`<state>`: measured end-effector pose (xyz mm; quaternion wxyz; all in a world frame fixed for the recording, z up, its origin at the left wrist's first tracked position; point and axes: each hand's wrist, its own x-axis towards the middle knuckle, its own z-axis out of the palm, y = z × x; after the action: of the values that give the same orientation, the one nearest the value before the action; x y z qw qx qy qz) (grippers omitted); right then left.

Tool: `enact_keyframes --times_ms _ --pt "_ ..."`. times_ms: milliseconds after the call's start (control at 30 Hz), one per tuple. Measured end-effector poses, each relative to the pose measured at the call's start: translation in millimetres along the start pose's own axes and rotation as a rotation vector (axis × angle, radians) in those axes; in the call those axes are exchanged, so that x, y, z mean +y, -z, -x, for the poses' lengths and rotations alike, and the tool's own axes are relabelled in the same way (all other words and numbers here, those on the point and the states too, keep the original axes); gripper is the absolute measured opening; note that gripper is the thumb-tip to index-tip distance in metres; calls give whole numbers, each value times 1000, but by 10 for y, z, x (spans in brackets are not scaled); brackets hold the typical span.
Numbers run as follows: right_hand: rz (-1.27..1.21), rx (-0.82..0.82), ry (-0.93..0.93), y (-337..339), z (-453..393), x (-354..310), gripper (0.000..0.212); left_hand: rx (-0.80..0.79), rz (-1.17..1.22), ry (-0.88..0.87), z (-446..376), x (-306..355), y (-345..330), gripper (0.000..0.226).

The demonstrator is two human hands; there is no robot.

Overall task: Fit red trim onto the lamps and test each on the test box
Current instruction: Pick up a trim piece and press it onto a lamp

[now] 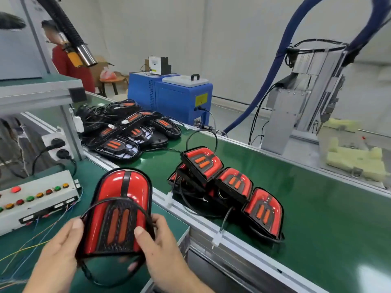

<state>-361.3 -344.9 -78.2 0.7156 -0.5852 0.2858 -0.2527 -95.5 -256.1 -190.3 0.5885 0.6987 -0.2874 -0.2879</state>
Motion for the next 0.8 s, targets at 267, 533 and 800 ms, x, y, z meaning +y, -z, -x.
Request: enact_keyframes --times_ms 267,533,800 --pt "-285 435 135 881 467 -546 21 -213 110 -235 867 1873 -1040 45" --pt "-252 958 15 2611 1320 -749 19 -305 -14 -228 1062 1686 -1088 40" --pt "-314 1030 -126 2792 1249 -400 21 -278 -1 -148 1129 1522 -1052 40"
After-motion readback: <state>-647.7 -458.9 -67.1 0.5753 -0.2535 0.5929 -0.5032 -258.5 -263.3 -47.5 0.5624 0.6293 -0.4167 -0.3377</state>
